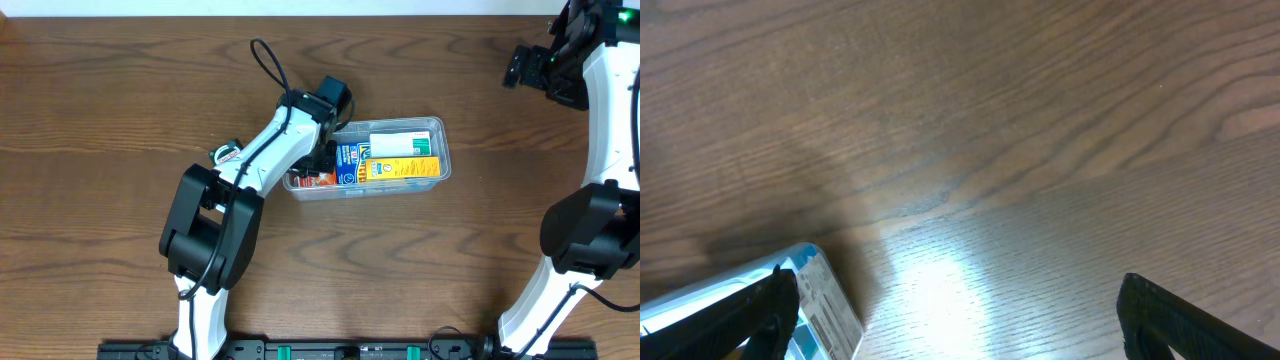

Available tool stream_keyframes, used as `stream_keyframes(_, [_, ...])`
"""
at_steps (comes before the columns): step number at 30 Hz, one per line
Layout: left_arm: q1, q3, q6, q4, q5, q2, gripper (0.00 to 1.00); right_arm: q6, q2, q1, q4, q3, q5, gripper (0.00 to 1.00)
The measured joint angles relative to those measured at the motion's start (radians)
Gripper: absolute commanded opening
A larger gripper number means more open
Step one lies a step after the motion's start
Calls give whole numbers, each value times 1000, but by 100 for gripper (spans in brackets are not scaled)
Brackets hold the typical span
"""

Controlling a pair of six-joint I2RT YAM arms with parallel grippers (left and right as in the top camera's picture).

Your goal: Pack container

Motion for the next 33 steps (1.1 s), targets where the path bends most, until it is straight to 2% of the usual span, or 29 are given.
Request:
stream_keyframes(6, [-2,20,1,-21,0,-21,6,0,0,0,0,0,0,99])
stream_keyframes(11, [-3,20,3,-26,0,-119,7,0,0,0,0,0,0,99])
stream_keyframes(12, [-3,20,3,-26,0,-141,9,0,0,0,0,0,0,99])
stream_keyframes(16, [-3,22,10,-26,0,-250,36,0,0,0,0,0,0,99])
stream_keyframes(18, [-3,23,26,-26,-2,-297,42,0,0,0,0,0,0,99])
stream_keyframes(25, [18,26,43,-56,-53,-418,49,0,0,0,0,0,0,99])
stream_keyframes(33, [192,19,48,-107,-65,-424,49,0,0,0,0,0,0,99])
